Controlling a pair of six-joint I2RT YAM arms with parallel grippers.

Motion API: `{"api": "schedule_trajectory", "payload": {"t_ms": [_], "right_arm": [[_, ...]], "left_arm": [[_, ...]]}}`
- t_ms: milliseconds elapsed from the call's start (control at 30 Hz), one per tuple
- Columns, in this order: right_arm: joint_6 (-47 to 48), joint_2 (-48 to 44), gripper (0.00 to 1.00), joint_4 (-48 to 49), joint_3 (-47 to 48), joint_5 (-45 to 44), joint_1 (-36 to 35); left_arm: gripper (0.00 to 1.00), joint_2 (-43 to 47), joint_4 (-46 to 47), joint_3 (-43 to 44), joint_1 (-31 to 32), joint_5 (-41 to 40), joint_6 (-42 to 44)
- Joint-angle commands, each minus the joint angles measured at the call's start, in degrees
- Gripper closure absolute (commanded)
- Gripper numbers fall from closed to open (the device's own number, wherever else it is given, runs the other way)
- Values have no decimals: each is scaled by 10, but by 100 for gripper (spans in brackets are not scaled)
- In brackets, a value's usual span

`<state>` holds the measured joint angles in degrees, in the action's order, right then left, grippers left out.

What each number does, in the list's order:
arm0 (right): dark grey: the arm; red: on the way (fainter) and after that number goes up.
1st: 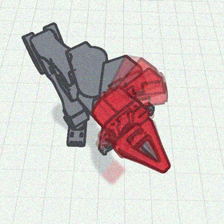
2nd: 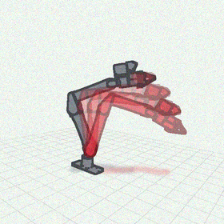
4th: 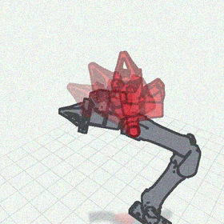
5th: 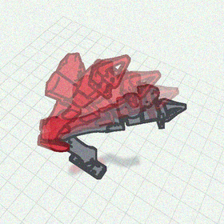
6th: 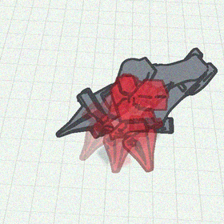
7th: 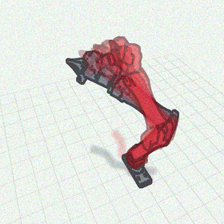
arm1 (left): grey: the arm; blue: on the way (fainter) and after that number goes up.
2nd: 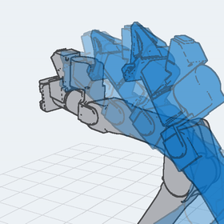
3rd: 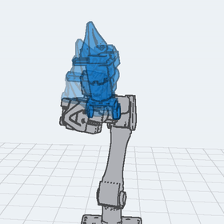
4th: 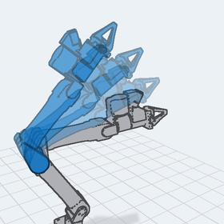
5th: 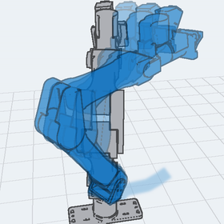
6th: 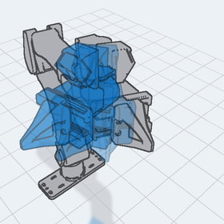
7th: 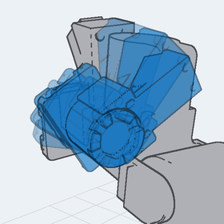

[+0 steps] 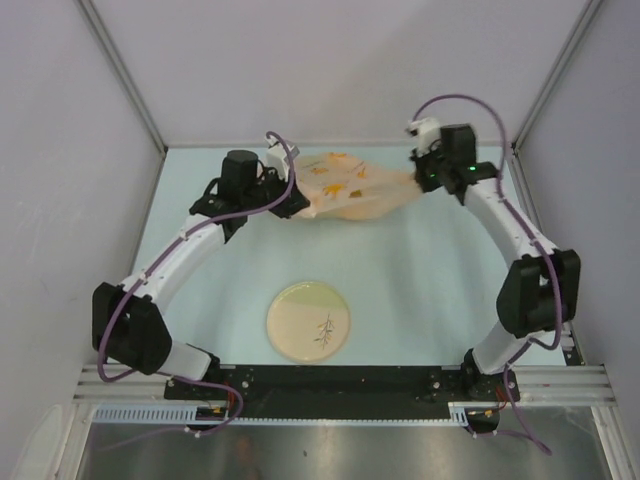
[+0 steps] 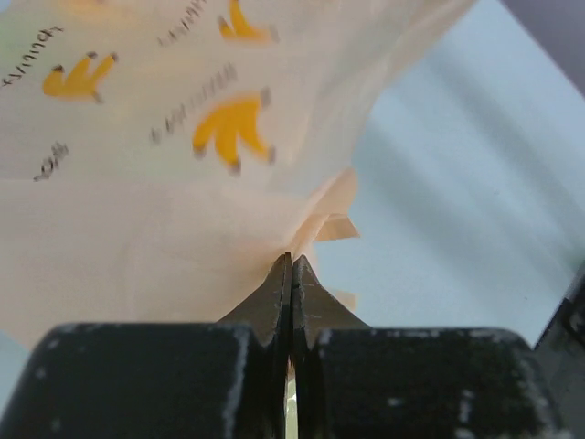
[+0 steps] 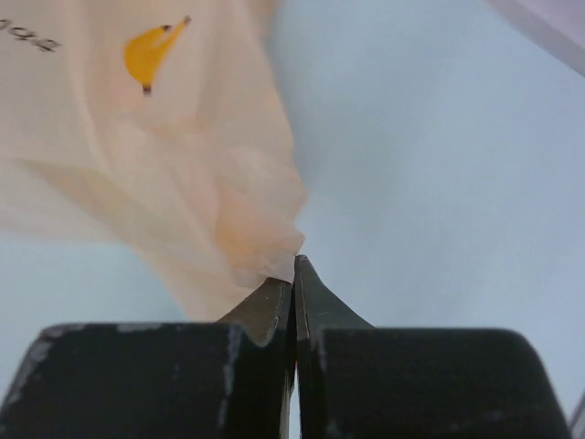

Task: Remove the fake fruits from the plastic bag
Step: Adjust the plastic bag at the center of the board, then take out the fake fruit from the plastic bag.

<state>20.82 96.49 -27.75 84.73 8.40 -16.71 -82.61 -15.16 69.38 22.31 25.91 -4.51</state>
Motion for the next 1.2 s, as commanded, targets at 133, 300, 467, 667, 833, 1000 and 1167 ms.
{"api": "schedule_trajectory", "payload": {"t_ms": [133, 300, 467, 667, 833, 1000, 1167], "right_arm": [[-159, -142, 100, 23, -58, 67, 98], [-130, -156, 48, 33, -76, 101, 64], [-12, -224, 21, 29, -68, 95, -45], [17, -242, 23, 32, -74, 81, -156], [38, -220, 48, 43, -77, 95, -167], [29, -167, 72, 23, -77, 86, -144], [54, -110, 82, 20, -77, 44, -136]], "left_arm": [[100, 83, 27, -6, 47, 118, 15], [100, 52, 42, 7, 62, 104, 12], [100, 45, 58, 18, 62, 93, -15], [100, 62, 53, 9, 62, 86, -18], [100, 77, 50, 4, 62, 85, -17], [100, 96, 36, 1, 62, 84, -7], [100, 97, 39, -1, 61, 80, -8]]}}
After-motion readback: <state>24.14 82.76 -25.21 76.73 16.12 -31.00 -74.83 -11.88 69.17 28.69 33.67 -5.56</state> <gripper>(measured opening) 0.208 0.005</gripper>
